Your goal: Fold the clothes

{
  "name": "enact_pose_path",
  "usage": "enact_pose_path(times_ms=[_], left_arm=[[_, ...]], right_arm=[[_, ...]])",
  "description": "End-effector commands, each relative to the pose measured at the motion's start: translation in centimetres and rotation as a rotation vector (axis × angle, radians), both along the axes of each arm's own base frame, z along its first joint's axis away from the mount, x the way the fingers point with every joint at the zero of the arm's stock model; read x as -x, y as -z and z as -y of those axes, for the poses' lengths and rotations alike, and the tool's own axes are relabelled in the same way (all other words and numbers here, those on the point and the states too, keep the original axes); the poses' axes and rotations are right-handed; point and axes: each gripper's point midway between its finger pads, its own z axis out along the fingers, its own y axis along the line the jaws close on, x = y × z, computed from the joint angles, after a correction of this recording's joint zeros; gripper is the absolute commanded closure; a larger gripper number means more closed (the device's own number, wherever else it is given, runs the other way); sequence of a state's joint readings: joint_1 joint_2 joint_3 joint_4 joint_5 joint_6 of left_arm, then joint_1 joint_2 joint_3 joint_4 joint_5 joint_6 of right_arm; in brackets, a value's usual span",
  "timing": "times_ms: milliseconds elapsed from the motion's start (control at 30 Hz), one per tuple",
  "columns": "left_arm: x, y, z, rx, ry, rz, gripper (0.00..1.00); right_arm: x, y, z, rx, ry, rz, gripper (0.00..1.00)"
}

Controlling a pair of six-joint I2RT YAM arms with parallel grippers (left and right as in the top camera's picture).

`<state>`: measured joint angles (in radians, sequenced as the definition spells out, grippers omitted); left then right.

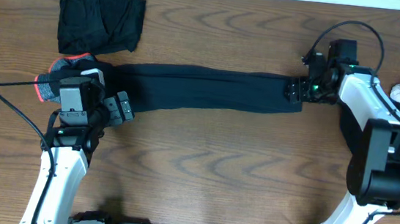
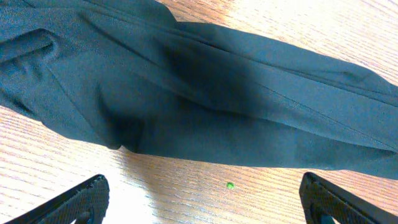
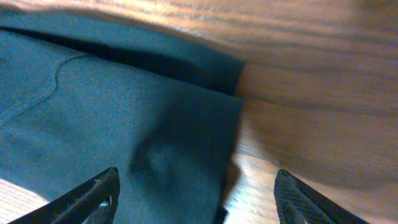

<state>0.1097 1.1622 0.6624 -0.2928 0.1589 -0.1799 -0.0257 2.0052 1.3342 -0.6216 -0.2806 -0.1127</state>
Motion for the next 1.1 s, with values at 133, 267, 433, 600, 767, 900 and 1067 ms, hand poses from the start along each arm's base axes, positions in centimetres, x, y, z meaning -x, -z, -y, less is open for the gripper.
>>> enact_pose_path(times_ms=[133, 267, 433, 600, 767, 900, 1067], left_arm=[[-0.1, -0.5, 0.2, 0.005, 0.013, 0.011, 0.02], [-0.1, -0.5, 0.2, 0.005, 0.013, 0.011, 0.02], [-0.1, -0.5, 0.2, 0.005, 0.013, 0.011, 0.02], [-0.1, -0.5, 0.2, 0.005, 0.013, 0.011, 0.02], [-0.1, -0.5, 0.2, 0.005, 0.014, 0.011, 0.02], [-0.1, -0.5, 0.2, 0.005, 0.014, 0.011, 0.02], [-0.1, -0.5, 0.2, 0.005, 0.014, 0.011, 0.02]], right_arm=[[0.1, 0.8, -1.6, -0.079, 0.024, -0.030, 0.22], [0.4, 1.9, -1.6, -0.085, 0.040, -0.063, 0.21], [1.0, 3.0, -2.0, -0.110, 0.036, -0.102, 0.22], [1.2, 3.7, -2.1, -0.118, 0.047, -0.124, 0.22], [1.6, 4.0, -2.8, -0.168, 0.073, -0.161, 0.44], [2.1, 4.1, -2.7, -0.174, 0.110, -0.196, 0.84], [2.5, 4.1, -2.3, -0.158, 0.120, -0.213, 0.99]])
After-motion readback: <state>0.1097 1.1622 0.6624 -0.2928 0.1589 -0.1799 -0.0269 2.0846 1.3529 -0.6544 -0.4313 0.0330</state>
